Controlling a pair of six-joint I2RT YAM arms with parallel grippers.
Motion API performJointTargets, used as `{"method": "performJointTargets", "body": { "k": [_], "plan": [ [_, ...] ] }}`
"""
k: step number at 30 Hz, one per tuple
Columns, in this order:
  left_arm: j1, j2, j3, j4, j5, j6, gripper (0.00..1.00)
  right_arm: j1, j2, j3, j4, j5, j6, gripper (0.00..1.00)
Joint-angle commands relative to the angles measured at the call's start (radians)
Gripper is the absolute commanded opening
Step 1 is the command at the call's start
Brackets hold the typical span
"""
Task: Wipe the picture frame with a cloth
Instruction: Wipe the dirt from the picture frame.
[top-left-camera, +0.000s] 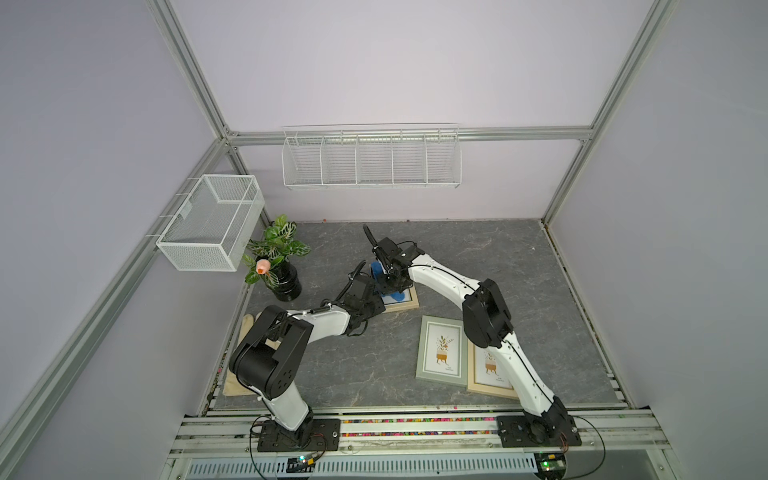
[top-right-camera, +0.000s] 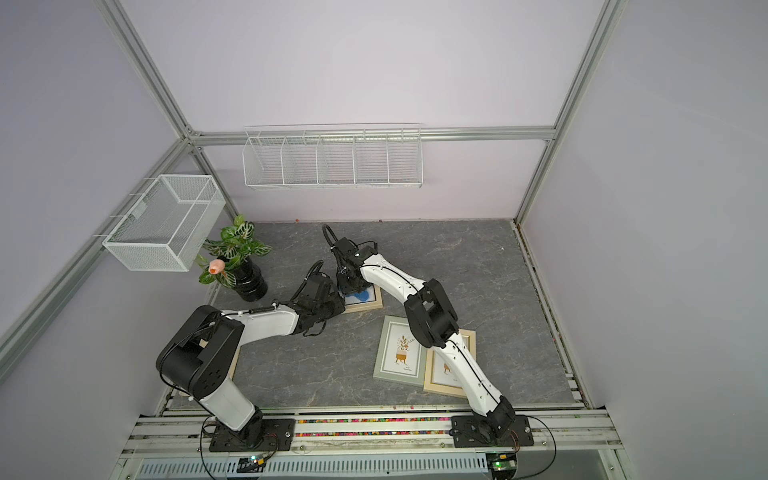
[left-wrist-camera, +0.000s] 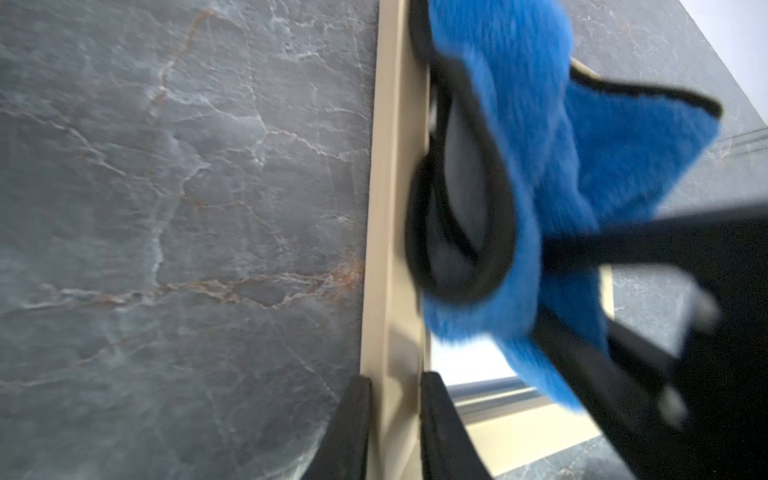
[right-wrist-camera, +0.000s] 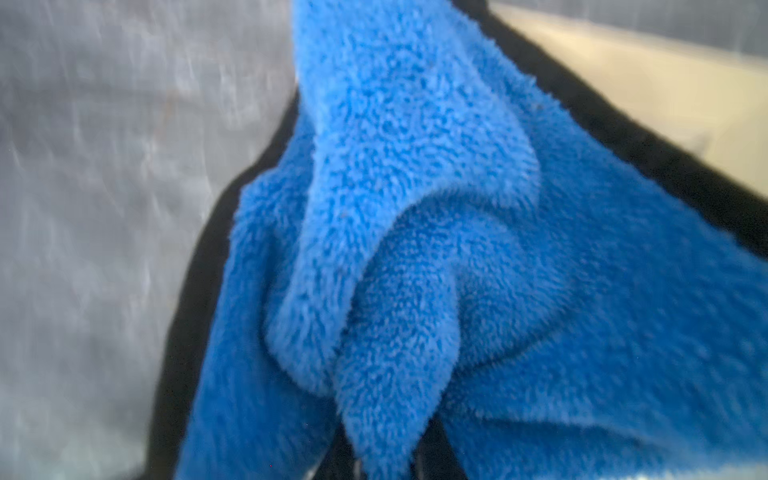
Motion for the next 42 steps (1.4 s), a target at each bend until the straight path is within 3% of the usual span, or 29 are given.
{"method": "performJointTargets", "body": {
  "k": [1, 4, 11, 15, 20, 30, 35, 38, 42],
  "plan": [
    [-0.003, 0.047, -0.06, -0.266, -0.006, 0.009, 0.23, -0.023, 0.098, 0.134, -0.136, 0.015, -0.004, 0.07],
    [-0.002, 0.036, -0.062, -0.276, -0.014, 0.009, 0.23, -0.017, 0.088, 0.136, -0.153, 0.021, -0.014, 0.07],
    [-0.002, 0.032, -0.082, -0.246, -0.014, 0.001, 0.23, 0.008, -0.198, -0.351, 0.103, -0.001, 0.016, 0.07],
    [-0.002, 0.037, -0.088, -0.235, -0.009, 0.003, 0.23, 0.009, -0.245, -0.442, 0.156, -0.03, 0.027, 0.07],
    [-0.002, 0.043, -0.083, -0.229, 0.0, 0.01, 0.23, 0.003, -0.144, -0.276, 0.1, -0.032, 0.013, 0.07],
    [-0.002, 0.034, -0.082, -0.234, -0.009, 0.009, 0.23, -0.044, 0.152, 0.285, -0.21, 0.087, -0.021, 0.07],
    [-0.002, 0.038, -0.073, -0.261, -0.032, 0.008, 0.23, -0.051, 0.102, 0.204, -0.217, 0.178, -0.022, 0.07],
    [-0.002, 0.042, -0.074, -0.259, -0.035, 0.009, 0.23, -0.043, 0.056, 0.127, -0.166, 0.172, -0.022, 0.07],
    [-0.002, 0.048, -0.074, -0.255, -0.03, 0.011, 0.23, -0.013, 0.082, 0.175, -0.148, 0.122, -0.031, 0.07]
  ]
}}
